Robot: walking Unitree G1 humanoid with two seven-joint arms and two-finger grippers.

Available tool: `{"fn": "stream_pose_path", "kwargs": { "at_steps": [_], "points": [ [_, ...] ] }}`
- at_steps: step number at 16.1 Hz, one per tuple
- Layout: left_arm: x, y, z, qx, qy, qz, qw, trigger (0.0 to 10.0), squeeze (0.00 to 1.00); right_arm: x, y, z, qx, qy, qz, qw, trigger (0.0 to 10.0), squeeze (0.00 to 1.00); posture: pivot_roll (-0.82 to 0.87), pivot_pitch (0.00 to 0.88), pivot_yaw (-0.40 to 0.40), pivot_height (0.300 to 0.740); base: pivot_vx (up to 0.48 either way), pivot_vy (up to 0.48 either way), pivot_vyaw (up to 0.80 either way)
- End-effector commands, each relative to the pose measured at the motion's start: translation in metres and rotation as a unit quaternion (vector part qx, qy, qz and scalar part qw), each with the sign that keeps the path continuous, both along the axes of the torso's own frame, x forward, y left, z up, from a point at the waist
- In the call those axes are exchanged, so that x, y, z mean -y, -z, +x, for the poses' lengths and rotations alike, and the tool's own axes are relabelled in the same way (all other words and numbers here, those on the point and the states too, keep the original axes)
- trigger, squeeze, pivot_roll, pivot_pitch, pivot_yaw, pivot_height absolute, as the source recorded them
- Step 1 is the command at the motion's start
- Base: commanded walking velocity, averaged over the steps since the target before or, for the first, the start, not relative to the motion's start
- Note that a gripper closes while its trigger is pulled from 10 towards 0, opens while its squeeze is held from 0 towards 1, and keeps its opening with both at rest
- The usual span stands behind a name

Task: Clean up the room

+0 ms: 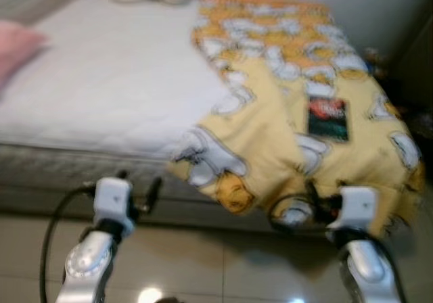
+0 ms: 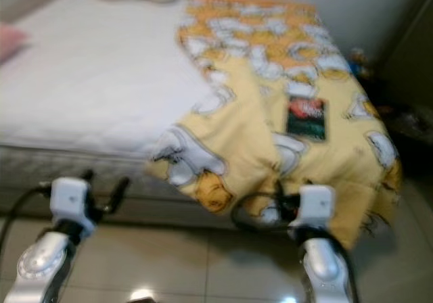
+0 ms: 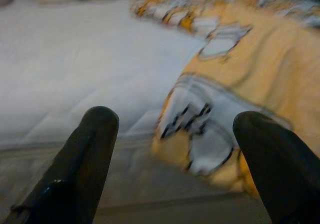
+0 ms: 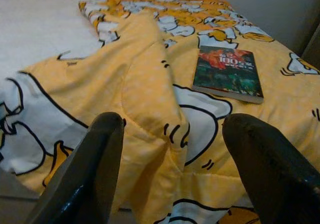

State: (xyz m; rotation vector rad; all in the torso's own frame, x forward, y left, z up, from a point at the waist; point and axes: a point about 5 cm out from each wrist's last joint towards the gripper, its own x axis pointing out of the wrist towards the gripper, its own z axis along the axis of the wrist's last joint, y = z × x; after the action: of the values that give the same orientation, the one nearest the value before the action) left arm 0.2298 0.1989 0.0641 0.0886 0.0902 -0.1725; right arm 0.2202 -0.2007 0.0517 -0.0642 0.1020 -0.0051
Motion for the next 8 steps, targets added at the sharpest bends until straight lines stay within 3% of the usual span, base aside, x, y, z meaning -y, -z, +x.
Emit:
{"fn": "stream_pose_path", "kwargs": {
  "at_steps": [1, 3, 8],
  "points": [
    [0.010, -0.014, 0.007, 0.033, 0.017, -0.017, 0.999, 10.0, 0.00, 0.009, -0.002, -0.003, 0.002, 0.013, -0.011, 1.000, 10.0, 0.00, -0.05, 0.000, -0.023, 0.740, 0.401, 0.000, 0.00],
    [0.021, -0.016, 0.019, 0.032, 0.024, -0.012, 0.999, 10.0, 0.00, 0.005, -0.007, 0.006, 0.014, 0.017, -0.010, 1.000, 10.0, 0.00, -0.06, 0.000, -0.014, 0.740, 0.362, -0.311, 0.00],
    [0.027, -0.019, 0.024, 0.032, 0.039, -0.018, 0.999, 10.0, 0.00, 0.006, -0.014, 0.021, 0.028, 0.030, -0.011, 0.999, 10.0, 0.00, -0.08, 0.000, 0.002, 0.740, 0.360, -0.312, 0.00]
  ]
}}
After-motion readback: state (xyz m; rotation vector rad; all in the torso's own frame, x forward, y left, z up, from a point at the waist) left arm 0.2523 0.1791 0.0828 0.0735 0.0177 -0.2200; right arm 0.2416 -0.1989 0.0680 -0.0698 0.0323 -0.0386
